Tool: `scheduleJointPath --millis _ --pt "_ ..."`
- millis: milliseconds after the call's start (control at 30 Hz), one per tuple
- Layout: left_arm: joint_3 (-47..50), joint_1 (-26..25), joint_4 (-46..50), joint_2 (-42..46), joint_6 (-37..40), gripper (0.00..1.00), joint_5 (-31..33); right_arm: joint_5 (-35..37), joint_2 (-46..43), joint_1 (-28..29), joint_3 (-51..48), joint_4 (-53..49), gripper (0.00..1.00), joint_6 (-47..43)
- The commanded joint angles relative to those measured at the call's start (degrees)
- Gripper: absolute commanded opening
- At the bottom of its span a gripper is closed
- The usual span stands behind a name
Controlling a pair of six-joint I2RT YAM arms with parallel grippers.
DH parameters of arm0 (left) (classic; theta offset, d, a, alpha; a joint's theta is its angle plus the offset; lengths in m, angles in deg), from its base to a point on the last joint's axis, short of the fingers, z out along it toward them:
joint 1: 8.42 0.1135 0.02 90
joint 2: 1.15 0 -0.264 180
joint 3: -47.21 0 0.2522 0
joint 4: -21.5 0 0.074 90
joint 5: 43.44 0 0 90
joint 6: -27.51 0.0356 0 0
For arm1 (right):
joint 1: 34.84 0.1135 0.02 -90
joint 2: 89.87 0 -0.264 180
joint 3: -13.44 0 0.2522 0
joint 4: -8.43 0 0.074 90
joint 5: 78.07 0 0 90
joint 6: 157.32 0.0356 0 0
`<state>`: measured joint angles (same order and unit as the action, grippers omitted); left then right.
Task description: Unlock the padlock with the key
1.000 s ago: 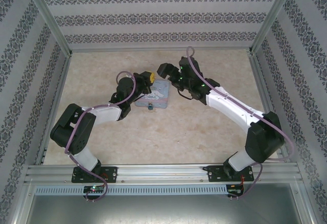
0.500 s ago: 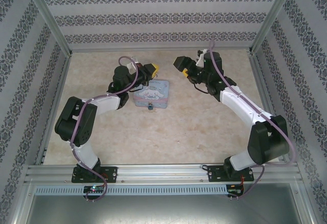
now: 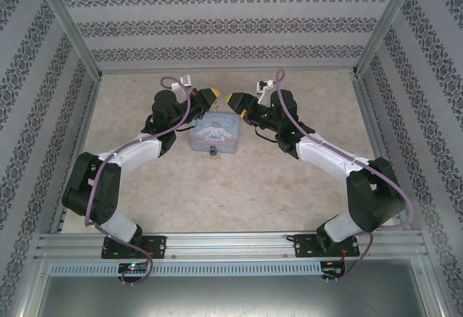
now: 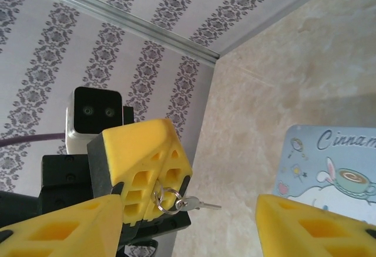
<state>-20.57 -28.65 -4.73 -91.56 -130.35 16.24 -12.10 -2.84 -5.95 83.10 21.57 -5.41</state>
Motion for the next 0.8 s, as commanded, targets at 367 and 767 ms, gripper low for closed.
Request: scheduleJointPath --millis 367,767 --pt "2.9 -0.4 -6.8 0.3 -7.7 0.00 5.6 -1.3 9.5 1.9 -1.1 24.3 0.43 11.4" --pt "2.9 -1.2 -8.2 -0.4 -9.7 0.00 7.4 -2.1 12.0 3.2 0.0 25.8 0.37 12.7"
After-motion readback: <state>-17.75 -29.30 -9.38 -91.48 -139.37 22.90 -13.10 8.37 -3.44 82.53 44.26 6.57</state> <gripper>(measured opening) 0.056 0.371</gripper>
